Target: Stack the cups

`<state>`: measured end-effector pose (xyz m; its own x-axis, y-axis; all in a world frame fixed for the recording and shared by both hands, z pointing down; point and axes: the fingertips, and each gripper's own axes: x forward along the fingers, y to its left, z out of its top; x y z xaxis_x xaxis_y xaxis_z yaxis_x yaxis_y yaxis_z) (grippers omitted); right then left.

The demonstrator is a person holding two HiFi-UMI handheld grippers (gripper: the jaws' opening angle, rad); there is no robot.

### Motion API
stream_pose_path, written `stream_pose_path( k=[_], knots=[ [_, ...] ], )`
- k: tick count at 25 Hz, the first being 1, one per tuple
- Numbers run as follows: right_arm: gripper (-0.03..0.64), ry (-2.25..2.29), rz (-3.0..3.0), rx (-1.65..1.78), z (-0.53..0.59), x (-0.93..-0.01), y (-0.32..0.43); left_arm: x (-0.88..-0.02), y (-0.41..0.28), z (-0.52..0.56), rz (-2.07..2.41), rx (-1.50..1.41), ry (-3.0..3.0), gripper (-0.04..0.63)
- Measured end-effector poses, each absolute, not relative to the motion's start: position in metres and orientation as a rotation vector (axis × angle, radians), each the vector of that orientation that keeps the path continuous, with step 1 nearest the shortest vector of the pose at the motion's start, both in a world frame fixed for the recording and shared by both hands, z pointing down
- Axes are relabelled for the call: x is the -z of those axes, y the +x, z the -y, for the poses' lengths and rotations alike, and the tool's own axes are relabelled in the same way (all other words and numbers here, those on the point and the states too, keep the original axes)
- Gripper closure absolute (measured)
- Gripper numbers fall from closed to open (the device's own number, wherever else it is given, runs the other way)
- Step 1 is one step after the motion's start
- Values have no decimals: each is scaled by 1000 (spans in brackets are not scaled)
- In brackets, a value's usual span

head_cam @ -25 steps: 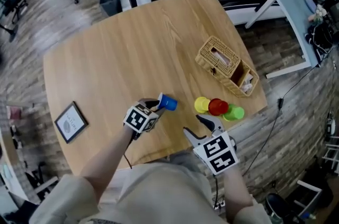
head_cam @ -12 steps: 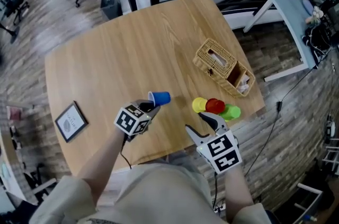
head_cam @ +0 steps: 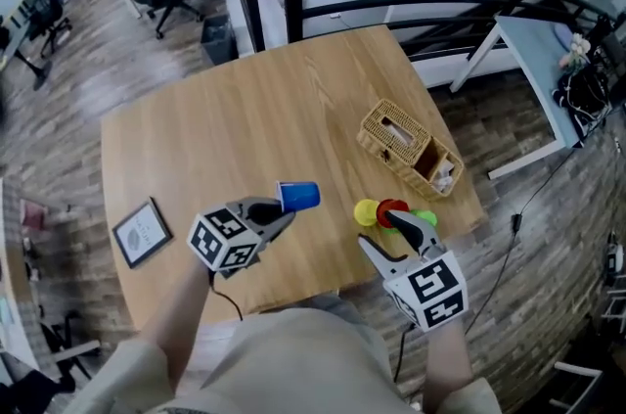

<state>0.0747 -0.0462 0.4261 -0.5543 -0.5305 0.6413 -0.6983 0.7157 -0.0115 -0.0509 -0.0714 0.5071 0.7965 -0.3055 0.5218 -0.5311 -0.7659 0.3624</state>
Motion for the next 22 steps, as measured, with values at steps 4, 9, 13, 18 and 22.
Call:
stream_pose_path(
  k=[4,9,13,18,22],
  knots=[
    [373,932,2384,-306,41,-397,78,-464,-46,56,579,-486,2559,557],
    [358,899,2521,-270,33,-365,77,-418,-40,34,474,-374,2638,557],
    [357,846,2616,-265,24,-348,80,-393,-35,23,417,-268,2632,557],
    [357,827,2661,-237,20,-336,87,-382,-29,17,397,-276,2672,557],
    [346,741,2714,-231,14,-326,81,-371,-19,6,298,-284,2714,557]
  ],
)
